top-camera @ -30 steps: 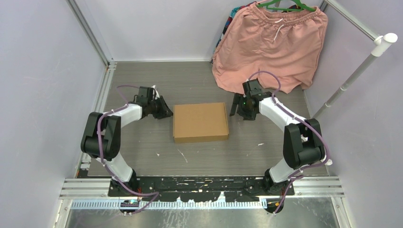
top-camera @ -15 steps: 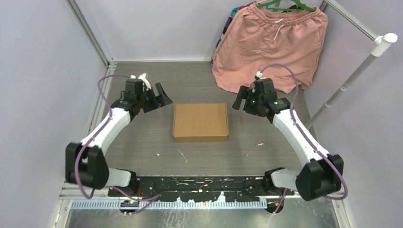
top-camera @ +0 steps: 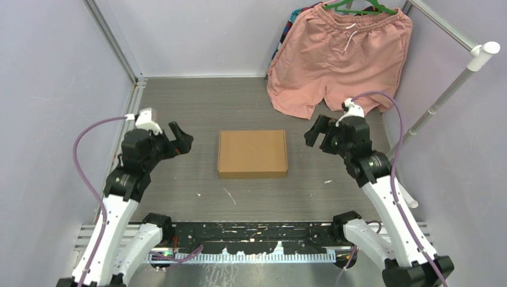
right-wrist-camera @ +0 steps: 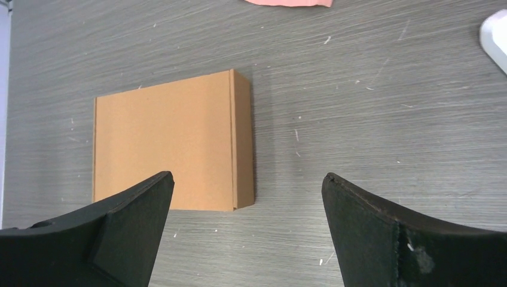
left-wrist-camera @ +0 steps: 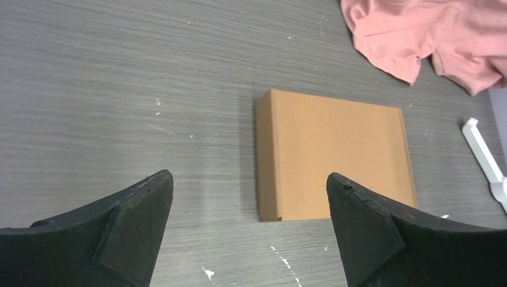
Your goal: Fold the paper box
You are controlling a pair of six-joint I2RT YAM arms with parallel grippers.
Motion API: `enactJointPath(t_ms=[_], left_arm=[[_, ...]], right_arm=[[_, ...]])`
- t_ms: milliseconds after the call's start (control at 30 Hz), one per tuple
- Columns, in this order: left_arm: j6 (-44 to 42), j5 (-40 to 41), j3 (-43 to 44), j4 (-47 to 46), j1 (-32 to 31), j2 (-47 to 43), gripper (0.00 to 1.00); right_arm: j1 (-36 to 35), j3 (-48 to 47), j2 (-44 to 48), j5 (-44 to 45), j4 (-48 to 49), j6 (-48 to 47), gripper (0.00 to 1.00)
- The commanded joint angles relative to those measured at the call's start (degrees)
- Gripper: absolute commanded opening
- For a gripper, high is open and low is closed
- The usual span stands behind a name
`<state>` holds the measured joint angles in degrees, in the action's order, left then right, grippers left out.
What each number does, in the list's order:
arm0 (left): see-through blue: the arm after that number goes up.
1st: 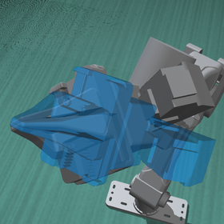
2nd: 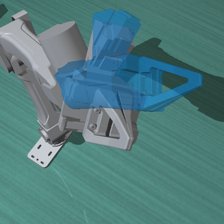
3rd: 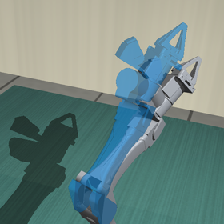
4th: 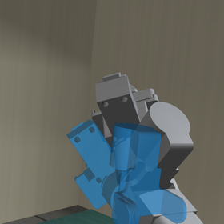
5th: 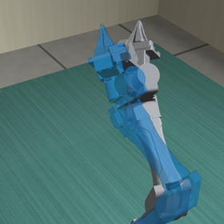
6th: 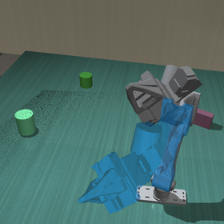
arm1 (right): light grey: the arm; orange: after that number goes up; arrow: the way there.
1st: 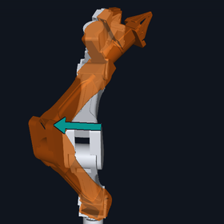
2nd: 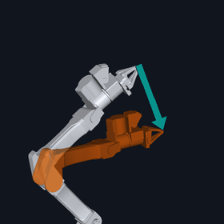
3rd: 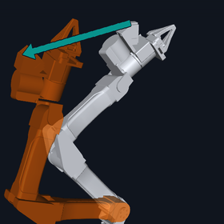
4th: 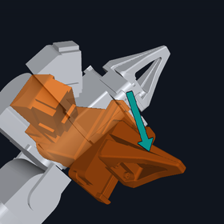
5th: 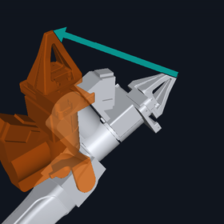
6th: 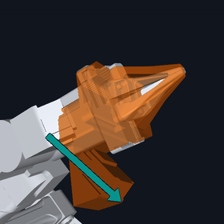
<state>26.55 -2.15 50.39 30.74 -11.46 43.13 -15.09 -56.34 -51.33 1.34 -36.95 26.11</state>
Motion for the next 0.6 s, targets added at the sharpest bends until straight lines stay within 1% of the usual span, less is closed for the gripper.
enactJointPath(t_ms=[0,67,100,167,233,333,467,500,567], left_arm=[[0.9,8.5,-5.6,-1.7,0.2,-7.3,1.00],[1.9,10.3,-9.0,-6.4,0.2,-9.5,1.00],[1.8,10.9,-10.0,-7.4,0.2,-9.8,1.00],[-0.6,11.1,-11.7,-9.6,0.2,-9.1,1.00],[-1.6,14.2,-14.3,-12.5,0.2,-7.7,1.00],[-3.4,17.9,-19.8,-19.2,0.2,-5.7,1.00],[-8.3,21.6,-25.6,-29.0,0.2,-4.2,1.00],[-9.8,22.6,-27.5,-34.4,0.2,-3.7,1.00],[-11.7,25.5,-29.7,-38.6,0.6,-1.9,1.00]], right_arm=[[0.2,7.0,5.8,6.3,7.8,1.6,1.00],[0.2,9.7,6.5,11.3,11.0,3.1,1.00],[0.2,10.8,6.4,12.4,12.3,3.2,1.00],[0.2,13.1,5.5,15.2,14.9,1.6,1.00],[0.2,14.6,3.8,18.2,16.3,-2.6,1.00],[0.2,19.1,2.8,26.7,23.1,-7.3,1.00],[0.3,28.6,3.0,31.0,40.0,-12.5,1.00],[0.3,30.7,2.1,32.2,44.0,-13.4,1.00],[0.6,33.7,-1.0,32.8,51.5,-16.2,1.00]])
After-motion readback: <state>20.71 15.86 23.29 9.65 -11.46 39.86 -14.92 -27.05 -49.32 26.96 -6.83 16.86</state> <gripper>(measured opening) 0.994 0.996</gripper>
